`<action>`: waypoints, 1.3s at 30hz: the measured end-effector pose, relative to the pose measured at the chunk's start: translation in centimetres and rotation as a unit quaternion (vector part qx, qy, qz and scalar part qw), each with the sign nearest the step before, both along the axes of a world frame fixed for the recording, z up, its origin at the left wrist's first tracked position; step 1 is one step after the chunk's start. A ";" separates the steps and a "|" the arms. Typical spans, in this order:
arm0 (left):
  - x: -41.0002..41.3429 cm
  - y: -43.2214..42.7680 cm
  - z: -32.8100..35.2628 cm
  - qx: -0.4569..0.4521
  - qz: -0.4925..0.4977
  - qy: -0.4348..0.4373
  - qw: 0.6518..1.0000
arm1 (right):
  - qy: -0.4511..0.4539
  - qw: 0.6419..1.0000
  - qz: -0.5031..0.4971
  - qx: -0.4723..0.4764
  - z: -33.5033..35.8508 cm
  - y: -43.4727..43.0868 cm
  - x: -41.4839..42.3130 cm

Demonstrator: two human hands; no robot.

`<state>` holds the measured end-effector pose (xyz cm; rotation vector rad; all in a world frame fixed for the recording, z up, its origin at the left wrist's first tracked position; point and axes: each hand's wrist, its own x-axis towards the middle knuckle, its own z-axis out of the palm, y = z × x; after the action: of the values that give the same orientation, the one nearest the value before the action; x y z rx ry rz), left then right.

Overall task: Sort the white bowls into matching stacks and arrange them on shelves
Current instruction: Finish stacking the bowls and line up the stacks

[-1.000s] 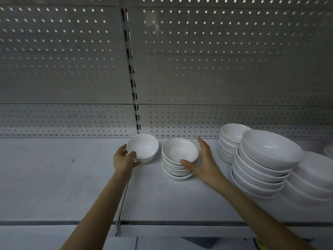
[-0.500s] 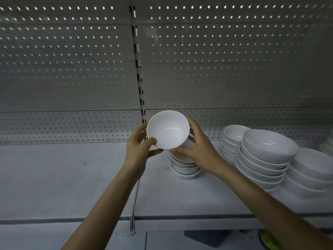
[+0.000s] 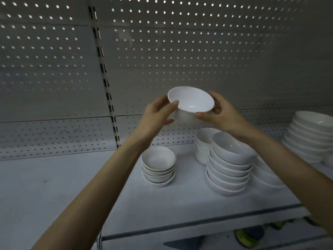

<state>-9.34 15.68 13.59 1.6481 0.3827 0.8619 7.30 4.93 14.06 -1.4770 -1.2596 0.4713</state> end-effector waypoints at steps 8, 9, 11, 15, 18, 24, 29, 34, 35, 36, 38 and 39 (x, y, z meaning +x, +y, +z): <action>10.1 0.8 -1.8 -0.014 -0.009 0.054 0.998 | -0.027 0.994 0.003 -0.108 -0.1 0.8 11.0; 11.1 1.0 -2.4 -0.021 -0.003 0.060 0.998 | -0.021 0.993 0.009 -0.114 -0.6 1.0 12.0; 12.5 1.5 -3.6 -0.029 0.018 0.073 0.997 | -0.011 0.992 0.020 -0.128 -1.9 1.6 13.6; 13.4 2.3 -5.9 -0.037 0.060 0.092 0.993 | -0.011 0.988 0.039 -0.150 -4.7 3.0 15.6; 13.8 2.5 -7.6 -0.033 0.080 0.116 0.989 | -0.002 0.986 0.058 -0.158 -6.2 3.8 16.4; 14.3 2.6 -9.4 -0.031 0.111 0.133 0.984 | -0.038 0.980 0.079 -0.177 -8.0 4.3 17.4; 14.4 2.3 -10.5 -0.039 0.109 0.151 0.982 | -0.060 0.977 0.077 -0.192 -8.9 3.9 17.8; 14.8 2.0 -11.2 -0.045 0.108 0.167 0.979 | -0.044 0.975 0.088 -0.197 -9.9 3.3 18.2; 14.8 1.9 -11.4 -0.047 0.105 0.170 0.979 | -0.041 0.975 0.090 -0.199 -10.0 3.3 18.3; 14.8 1.9 -11.5 -0.050 0.102 0.173 0.978 | -0.040 0.974 0.090 -0.203 -10.2 3.2 18.4; 14.8 1.7 -11.7 -0.055 0.096 0.180 0.977 | -0.043 0.973 0.090 -0.208 -10.3 3.1 18.5; 14.9 1.6 -11.9 -0.058 0.094 0.184 0.977 | -0.046 0.973 0.089 -0.210 -10.3 2.9 18.5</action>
<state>5.56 17.32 1.72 1.6799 0.8412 0.6551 25.78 7.87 3.73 -1.7582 -1.4322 0.8377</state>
